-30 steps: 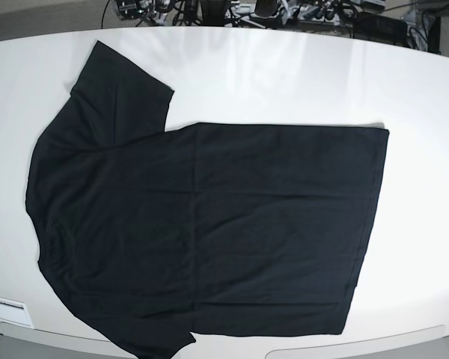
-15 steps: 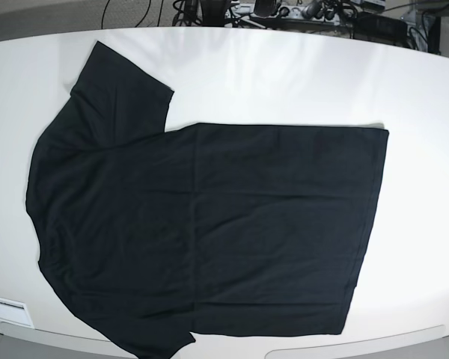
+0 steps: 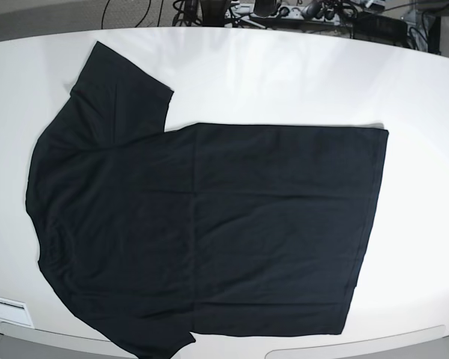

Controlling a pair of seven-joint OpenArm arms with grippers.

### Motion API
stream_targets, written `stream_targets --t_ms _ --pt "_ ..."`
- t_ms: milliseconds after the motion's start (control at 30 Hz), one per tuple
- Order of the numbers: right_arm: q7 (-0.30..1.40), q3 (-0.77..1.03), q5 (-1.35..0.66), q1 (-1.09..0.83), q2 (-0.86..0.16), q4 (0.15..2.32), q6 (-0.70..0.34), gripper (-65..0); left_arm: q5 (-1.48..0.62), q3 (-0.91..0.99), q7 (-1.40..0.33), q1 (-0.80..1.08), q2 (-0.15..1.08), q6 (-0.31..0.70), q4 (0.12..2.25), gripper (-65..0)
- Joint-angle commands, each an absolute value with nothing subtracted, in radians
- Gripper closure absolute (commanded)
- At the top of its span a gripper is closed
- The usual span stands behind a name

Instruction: Fold the T-shirt properly

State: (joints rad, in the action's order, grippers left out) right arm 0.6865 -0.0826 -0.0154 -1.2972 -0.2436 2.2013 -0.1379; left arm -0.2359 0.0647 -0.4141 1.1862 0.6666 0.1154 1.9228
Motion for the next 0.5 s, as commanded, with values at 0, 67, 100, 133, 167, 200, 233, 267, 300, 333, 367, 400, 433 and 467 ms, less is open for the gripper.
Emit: stream_targets --t_ms 0,67,100,133,167,200,233,267,300,333,367,400,433,467 --pt "0.671 -0.068 0.006 -1.309 -0.247 2.256 -0.124 0.0 -0.237 0.097 -0.413 1.221 0.671 0.126 1.965 0.0" --pt "0.672 -0.038 0.028 -1.309 -0.247 2.331 -0.108 0.0 -0.237 0.156 -0.415 1.243 0.67 0.15 2.025 0.0" --pt "0.686 -0.02 0.027 -1.309 -0.247 2.356 -0.107 0.0 -0.237 0.179 -0.42 1.249 0.671 0.152 2.051 0.0" --pt "0.693 0.0 0.027 -1.309 -0.247 2.356 -0.105 0.0 -0.237 0.2 -0.422 1.251 0.67 0.158 2.073 0.0" --pt "0.693 0.022 0.027 -1.309 -0.247 2.356 -0.101 0.0 -0.238 0.218 -0.424 1.252 0.671 0.158 2.092 0.0" --pt "0.692 0.046 0.027 -1.309 -0.247 2.356 -0.1 0.0 -0.238 0.233 -0.424 1.252 0.671 0.158 2.107 0.0" --pt "0.69 0.069 0.027 -1.309 -0.247 2.356 -0.1 0.0 -0.237 0.244 -0.423 1.251 0.671 0.157 2.121 0.0" --pt "0.675 0.094 0.027 -1.309 -0.247 2.356 -0.101 0.0 -0.237 0.254 -0.423 1.251 0.671 0.157 2.135 0.0" --pt "0.659 0.117 0.026 -1.309 -0.247 2.356 -0.109 0.0 -0.236 0.262 -0.423 1.251 0.671 0.157 2.149 0.0" --pt "0.646 0.14 0.023 -1.309 -0.247 2.356 -0.113 0.0 -0.232 0.27 -0.423 1.25 0.672 0.157 2.163 0.0" --pt "0.635 0.164 0.021 -1.309 -0.247 2.356 -0.117 0.0 -0.214 0.275 -0.423 1.246 0.67 0.157 2.179 0.0" --pt "0.623 0.185 0.003 -1.309 -0.247 2.356 -0.121 0.0 -0.192 0.276 -0.422 1.246 0.671 0.157 2.194 0.0" --pt "0.621 0.208 -0.014 -1.309 -0.247 2.356 -0.128 0.0 -0.166 0.276 -0.423 1.246 0.674 0.157 2.21 0.0" --pt "0.621 0.231 -0.037 -1.309 -0.247 2.356 -0.14 0.0 -0.149 0.276 -0.423 1.246 0.677 0.157 2.225 0.0"
